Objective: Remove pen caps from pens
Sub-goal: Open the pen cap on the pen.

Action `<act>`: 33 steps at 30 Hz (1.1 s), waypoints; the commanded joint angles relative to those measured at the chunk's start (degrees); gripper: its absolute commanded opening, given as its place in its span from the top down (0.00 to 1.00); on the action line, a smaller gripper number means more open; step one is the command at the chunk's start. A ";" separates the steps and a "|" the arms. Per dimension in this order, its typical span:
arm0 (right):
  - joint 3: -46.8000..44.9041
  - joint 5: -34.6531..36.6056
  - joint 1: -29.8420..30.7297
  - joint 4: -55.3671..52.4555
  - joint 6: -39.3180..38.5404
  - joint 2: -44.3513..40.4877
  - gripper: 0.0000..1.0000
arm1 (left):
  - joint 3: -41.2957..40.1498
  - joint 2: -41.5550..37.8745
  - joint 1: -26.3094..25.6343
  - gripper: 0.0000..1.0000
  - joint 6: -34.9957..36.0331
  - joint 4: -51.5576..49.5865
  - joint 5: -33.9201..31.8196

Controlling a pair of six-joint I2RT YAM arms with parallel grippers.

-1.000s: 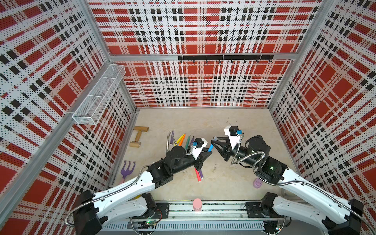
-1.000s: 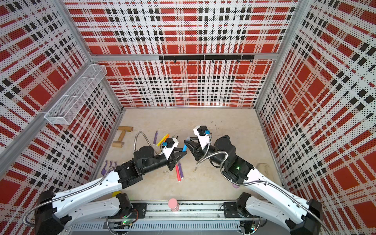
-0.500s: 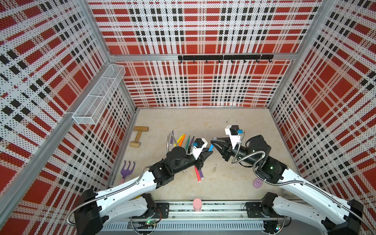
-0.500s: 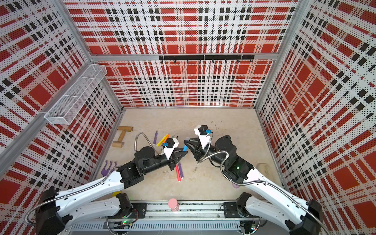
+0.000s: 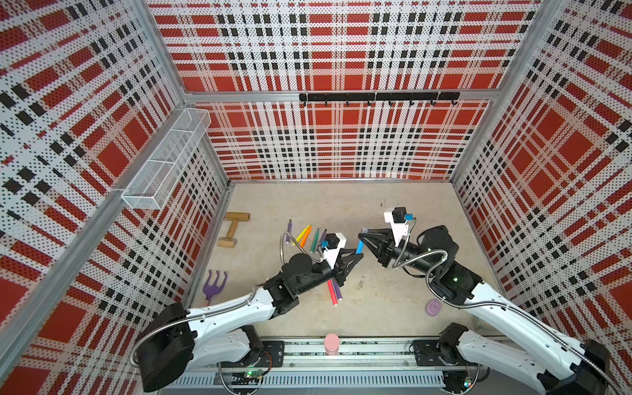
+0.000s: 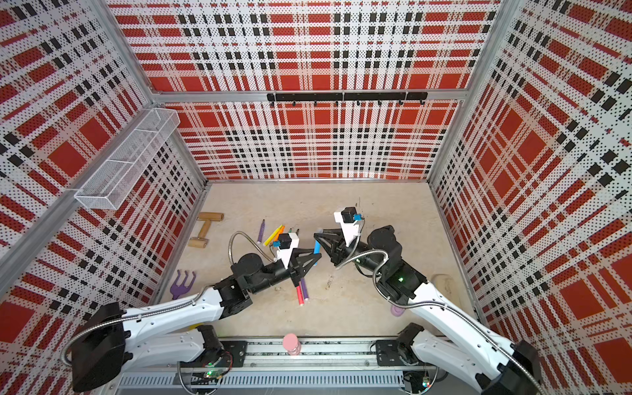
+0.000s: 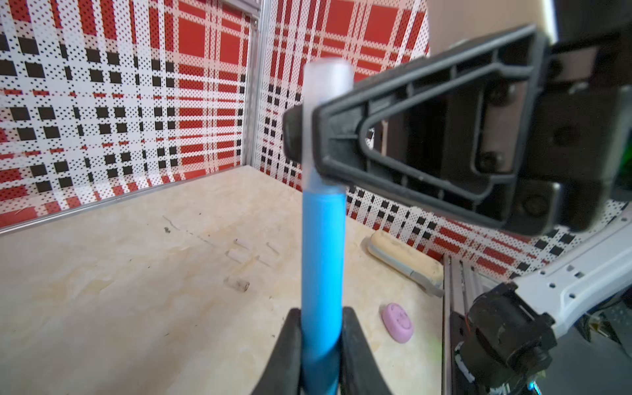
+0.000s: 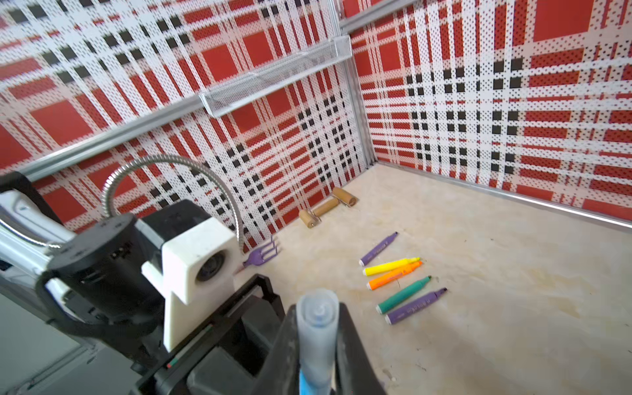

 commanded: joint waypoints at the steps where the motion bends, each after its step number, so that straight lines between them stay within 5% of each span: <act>1: 0.73 -4.19 -5.58 29.98 9.33 0.54 1.00 | -3.74 3.80 -1.15 1.00 -3.03 -3.33 5.38; 5: 0.47 -7.75 -8.15 36.65 17.58 3.56 1.00 | -3.79 7.13 -1.36 1.00 -3.28 -1.52 5.38; 13: 3.90 3.99 -8.18 21.59 6.49 -0.23 1.00 | -3.89 11.01 -1.46 1.00 -3.98 0.64 5.93; 33: 9.43 9.22 -8.29 15.13 -1.34 -6.21 1.00 | -4.42 24.73 -5.33 1.00 -9.17 12.53 6.94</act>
